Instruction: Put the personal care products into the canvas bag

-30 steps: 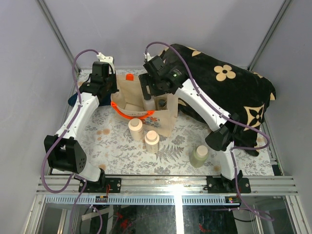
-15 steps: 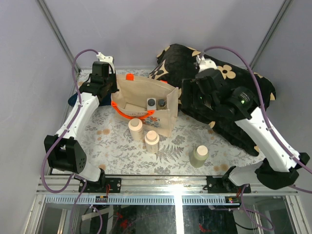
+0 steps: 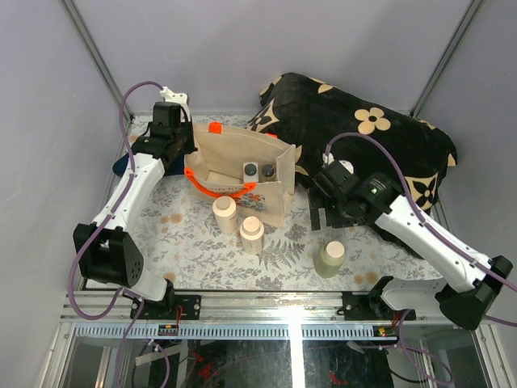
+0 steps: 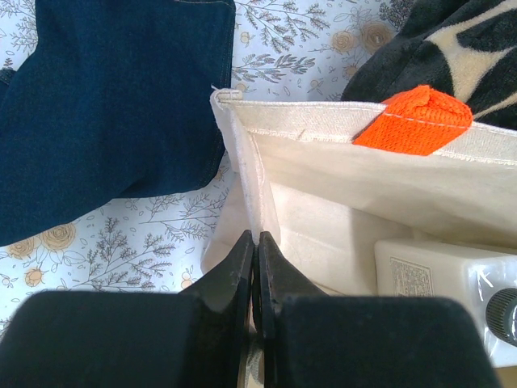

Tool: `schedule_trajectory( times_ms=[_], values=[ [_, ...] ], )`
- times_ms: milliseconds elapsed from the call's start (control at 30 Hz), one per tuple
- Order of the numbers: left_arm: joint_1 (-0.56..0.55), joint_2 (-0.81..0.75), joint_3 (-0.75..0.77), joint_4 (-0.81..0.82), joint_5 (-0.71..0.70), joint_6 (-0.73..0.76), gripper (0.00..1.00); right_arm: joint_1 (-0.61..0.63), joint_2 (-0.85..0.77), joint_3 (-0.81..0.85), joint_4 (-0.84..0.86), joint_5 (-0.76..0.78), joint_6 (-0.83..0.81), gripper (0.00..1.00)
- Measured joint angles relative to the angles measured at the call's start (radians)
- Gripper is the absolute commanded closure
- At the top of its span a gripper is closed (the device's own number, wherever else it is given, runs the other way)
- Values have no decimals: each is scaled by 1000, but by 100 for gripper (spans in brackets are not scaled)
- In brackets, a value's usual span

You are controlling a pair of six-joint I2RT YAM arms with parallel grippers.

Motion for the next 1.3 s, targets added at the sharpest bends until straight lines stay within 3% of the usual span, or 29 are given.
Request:
schedule_trajectory(
  times_ms=[333, 700, 1033, 1067, 1167, 1300],
  values=[
    [0, 0, 0, 1, 0, 0, 100, 0, -83, -258, 49, -105, 61, 1],
    [0, 0, 0, 2, -1, 0, 100, 0, -90, -391, 130, -175, 77, 4],
    [0, 0, 0, 2, -1, 0, 100, 0, -63, -408, 162, -177, 66, 27],
    [0, 0, 0, 2, -1, 0, 100, 0, -61, -408, 163, -177, 65, 31],
    [0, 0, 0, 2, -1, 0, 100, 0, -60, -407, 163, -178, 60, 60],
    [0, 0, 0, 2, -1, 0, 100, 0, -43, -393, 151, -176, 55, 79]
  ],
)
